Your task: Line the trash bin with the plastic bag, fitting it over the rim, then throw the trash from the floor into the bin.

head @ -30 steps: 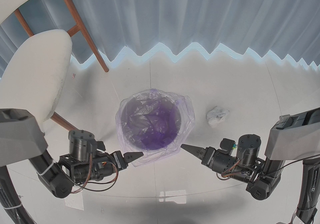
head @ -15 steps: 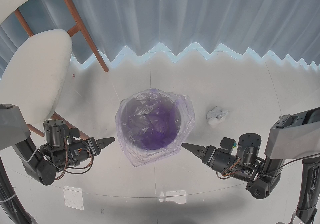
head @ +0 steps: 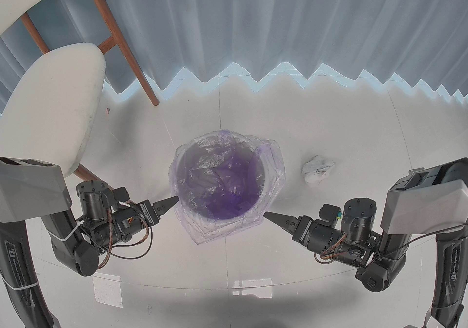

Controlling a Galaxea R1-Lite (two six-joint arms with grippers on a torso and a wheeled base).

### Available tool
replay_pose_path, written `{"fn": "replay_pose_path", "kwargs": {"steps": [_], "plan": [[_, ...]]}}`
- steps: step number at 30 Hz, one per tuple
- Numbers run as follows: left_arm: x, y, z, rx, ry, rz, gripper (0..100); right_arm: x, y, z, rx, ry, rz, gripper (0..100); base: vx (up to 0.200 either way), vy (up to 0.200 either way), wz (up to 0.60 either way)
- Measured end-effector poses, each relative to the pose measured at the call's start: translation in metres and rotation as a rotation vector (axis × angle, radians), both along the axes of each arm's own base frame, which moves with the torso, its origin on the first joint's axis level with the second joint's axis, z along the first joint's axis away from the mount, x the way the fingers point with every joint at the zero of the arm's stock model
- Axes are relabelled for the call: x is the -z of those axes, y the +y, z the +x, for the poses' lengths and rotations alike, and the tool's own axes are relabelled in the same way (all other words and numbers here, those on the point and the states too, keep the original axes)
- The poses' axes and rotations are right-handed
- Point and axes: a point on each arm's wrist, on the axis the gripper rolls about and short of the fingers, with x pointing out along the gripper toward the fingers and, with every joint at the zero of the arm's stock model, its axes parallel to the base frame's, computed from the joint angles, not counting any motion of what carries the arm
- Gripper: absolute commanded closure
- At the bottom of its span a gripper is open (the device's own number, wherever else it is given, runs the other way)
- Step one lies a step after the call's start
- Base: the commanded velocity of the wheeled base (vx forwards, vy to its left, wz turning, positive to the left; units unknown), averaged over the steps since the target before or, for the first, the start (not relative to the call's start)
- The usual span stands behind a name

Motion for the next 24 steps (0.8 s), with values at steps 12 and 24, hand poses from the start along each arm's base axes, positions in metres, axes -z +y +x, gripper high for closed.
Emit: {"fn": "replay_pose_path", "kwargs": {"steps": [12, 24], "plan": [[0.013, -0.01, 0.009, -0.024, -0.02, -0.023, 100, 0.001, 0.002, 0.001, 0.005, -0.003, -0.002, 0, 0.0, 0.0, 0.0], [0.016, -0.009, 0.011, -0.028, -0.018, -0.022, 100, 0.002, 0.002, 0.001, 0.013, -0.002, -0.006, 0, 0.0, 0.0, 0.0]]}}
